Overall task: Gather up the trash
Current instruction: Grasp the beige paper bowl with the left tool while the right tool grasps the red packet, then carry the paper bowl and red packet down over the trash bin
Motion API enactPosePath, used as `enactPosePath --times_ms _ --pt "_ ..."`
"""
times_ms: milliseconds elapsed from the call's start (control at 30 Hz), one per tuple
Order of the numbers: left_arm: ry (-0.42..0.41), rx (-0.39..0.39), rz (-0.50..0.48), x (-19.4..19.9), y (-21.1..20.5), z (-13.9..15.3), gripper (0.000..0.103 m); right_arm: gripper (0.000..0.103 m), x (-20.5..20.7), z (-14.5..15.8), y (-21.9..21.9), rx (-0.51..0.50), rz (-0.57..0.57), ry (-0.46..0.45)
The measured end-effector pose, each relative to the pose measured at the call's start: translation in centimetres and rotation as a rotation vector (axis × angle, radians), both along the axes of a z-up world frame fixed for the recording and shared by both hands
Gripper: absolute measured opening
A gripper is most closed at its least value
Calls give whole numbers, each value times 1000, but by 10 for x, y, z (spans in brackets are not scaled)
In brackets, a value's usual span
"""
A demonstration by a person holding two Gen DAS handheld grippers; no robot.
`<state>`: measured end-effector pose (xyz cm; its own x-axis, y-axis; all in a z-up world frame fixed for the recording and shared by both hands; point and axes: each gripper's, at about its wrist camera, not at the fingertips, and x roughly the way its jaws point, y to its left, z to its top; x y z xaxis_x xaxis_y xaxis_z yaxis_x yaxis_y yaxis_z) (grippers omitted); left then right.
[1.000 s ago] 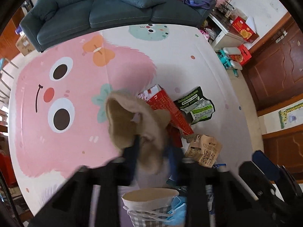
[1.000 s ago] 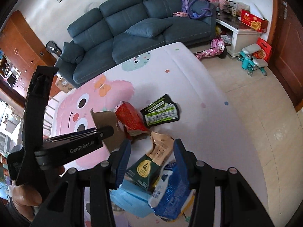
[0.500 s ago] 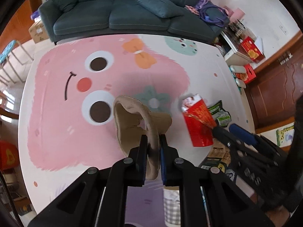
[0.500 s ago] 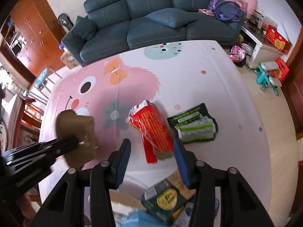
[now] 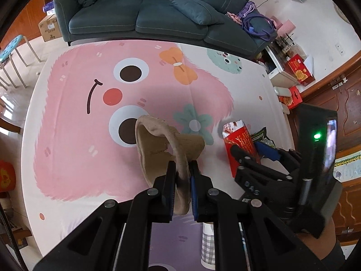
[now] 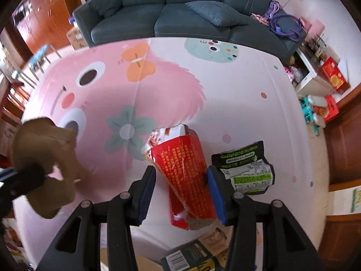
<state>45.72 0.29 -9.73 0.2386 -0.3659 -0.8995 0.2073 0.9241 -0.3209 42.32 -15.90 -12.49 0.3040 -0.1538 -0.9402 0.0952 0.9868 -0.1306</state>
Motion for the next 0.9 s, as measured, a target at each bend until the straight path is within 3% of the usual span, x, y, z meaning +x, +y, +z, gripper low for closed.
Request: enactPosePath --times_ms 200,433,700,900 --pt "2 -6 -3 1 1 -1 10 52 5 -14 9 -93 28 56" --pt "-1 -6 5 -3 5 2 10 46 -4 -12 5 -12 -20 42" --pt "-51 -8 -6 -30 14 33 10 45 -51 53 -12 212 -129 -113" --pt "-97 -24 -40 -84 18 70 10 45 -115 102 -15 349 -137 -201"
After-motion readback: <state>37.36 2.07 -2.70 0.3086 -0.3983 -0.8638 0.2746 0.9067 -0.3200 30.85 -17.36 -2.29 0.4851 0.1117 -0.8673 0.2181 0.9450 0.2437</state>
